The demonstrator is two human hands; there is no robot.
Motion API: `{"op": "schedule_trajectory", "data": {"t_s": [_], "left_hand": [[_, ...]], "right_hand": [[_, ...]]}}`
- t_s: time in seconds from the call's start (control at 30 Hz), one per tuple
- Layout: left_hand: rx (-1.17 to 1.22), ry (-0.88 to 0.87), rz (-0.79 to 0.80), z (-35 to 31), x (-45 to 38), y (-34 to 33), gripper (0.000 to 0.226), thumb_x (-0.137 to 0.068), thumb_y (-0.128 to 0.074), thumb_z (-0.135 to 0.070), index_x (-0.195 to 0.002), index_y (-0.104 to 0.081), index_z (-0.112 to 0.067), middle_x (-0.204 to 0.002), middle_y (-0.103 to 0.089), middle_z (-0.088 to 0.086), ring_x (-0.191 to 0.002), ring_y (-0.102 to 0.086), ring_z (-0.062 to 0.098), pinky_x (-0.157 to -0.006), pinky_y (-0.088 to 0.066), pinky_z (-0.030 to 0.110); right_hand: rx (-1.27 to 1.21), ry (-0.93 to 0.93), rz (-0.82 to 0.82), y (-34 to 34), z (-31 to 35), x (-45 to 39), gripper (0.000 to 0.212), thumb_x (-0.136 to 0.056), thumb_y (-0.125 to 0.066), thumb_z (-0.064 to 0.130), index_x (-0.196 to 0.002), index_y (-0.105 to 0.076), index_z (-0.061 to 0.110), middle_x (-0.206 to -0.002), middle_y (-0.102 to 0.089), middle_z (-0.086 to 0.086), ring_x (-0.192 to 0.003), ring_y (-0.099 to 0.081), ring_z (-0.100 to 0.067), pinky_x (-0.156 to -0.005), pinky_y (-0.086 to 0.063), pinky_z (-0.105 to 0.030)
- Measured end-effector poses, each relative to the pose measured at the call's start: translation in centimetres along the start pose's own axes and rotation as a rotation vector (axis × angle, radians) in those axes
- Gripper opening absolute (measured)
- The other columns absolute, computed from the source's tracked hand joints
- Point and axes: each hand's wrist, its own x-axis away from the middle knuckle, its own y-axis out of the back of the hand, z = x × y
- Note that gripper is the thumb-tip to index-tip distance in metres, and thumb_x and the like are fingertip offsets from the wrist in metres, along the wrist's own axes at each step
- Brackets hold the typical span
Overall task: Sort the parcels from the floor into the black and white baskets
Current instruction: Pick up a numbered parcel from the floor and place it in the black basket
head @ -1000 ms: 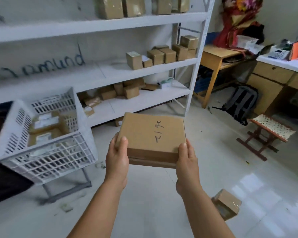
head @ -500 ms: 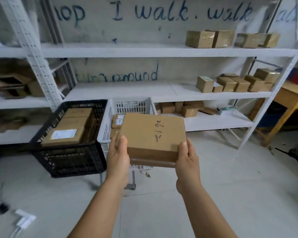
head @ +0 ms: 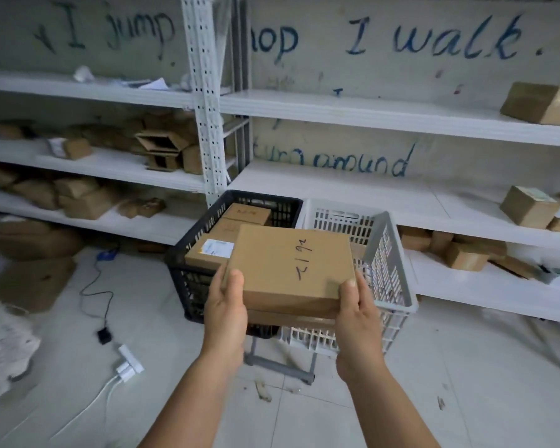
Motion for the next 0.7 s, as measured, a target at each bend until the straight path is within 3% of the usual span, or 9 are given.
{"op": "schedule_trajectory", "data": {"t_s": [0.1, 0.17, 0.27, 0.33, 0.47, 0.6, 0.7], "left_hand": [[-0.037, 0.023, -0.043, 0.1, -3.4, 0.6, 0.043, -0.098, -0.041, -0.045, -0.14, -0.04, -0.035, -0.132, -0.052, -0.002, -0.12, -0.05, 0.019, -0.105, -0.039, 0.039], [-0.084, 0.024, -0.068, -0.2, -6.3, 0.6, 0.042, -0.097, -0.041, -0.047, -0.138, -0.042, -0.037, -0.129, -0.052, -0.001, -0.117, -0.05, 0.02, -0.103, -0.041, 0.043], [-0.13, 0.043, -0.104, -1.0, -11.0, -0.4, 0.031, -0.098, -0.041, -0.042, -0.127, -0.044, -0.034, -0.108, -0.054, -0.003, -0.095, -0.054, 0.013, -0.078, -0.046, 0.034], [-0.18, 0.053, -0.114, -1.6, -14.1, -1.2, 0.026, -0.098, -0.041, -0.041, -0.123, -0.042, -0.033, -0.099, -0.053, -0.006, -0.087, -0.052, 0.012, -0.07, -0.044, 0.032], [-0.308, 0.056, -0.138, -2.3, -19.7, -1.9, 0.024, -0.097, -0.039, -0.044, -0.117, -0.041, -0.032, -0.11, -0.054, 0.007, -0.095, -0.052, 0.024, -0.077, -0.044, 0.038], [-0.371, 0.074, -0.151, -2.7, -24.2, -1.8, 0.038, -0.097, -0.039, -0.046, -0.129, -0.038, -0.026, -0.107, -0.052, 0.008, -0.094, -0.05, 0.026, -0.079, -0.044, 0.039], [-0.382, 0.083, -0.131, -2.6, -27.0, -2.0, 0.033, -0.096, -0.04, -0.044, -0.125, -0.04, -0.028, -0.101, -0.053, 0.005, -0.093, -0.052, 0.025, -0.08, -0.047, 0.042]], "right_hand": [[0.012, -0.05, 0.041, -3.0, -0.2, -2.4, 0.046, -0.099, -0.033, 0.048, -0.145, -0.034, 0.044, -0.152, -0.029, 0.001, -0.135, -0.033, -0.023, -0.109, -0.033, -0.05], [0.015, -0.071, 0.065, -5.0, -0.2, -4.4, 0.047, -0.099, -0.032, 0.048, -0.146, -0.03, 0.043, -0.153, -0.027, 0.002, -0.132, -0.034, -0.022, -0.108, -0.034, -0.048], [-0.03, -0.124, 0.117, -7.9, 0.1, -7.6, 0.05, -0.099, -0.035, 0.046, -0.148, -0.026, 0.042, -0.15, -0.026, 0.004, -0.116, -0.038, -0.018, -0.102, -0.037, -0.045], [-0.057, -0.157, 0.144, -9.7, 0.1, -9.8, 0.053, -0.099, -0.039, 0.044, -0.149, -0.024, 0.041, -0.152, -0.023, 0.004, -0.122, -0.039, -0.02, -0.104, -0.036, -0.045], [-0.072, -0.228, 0.218, -13.1, 0.4, -13.2, 0.059, -0.098, -0.043, 0.042, -0.152, -0.018, 0.037, -0.154, -0.02, 0.004, -0.131, -0.035, -0.021, -0.109, -0.033, -0.043], [-0.094, -0.276, 0.28, -16.1, 0.9, -15.4, 0.064, -0.098, -0.045, 0.041, -0.153, -0.013, 0.035, -0.153, -0.017, 0.005, -0.117, -0.032, -0.014, -0.108, -0.03, -0.04], [-0.084, -0.297, 0.287, -17.8, 0.8, -17.1, 0.064, -0.099, -0.044, 0.041, -0.153, -0.012, 0.034, -0.152, -0.019, 0.005, -0.116, -0.032, -0.014, -0.103, -0.032, -0.038]]}}
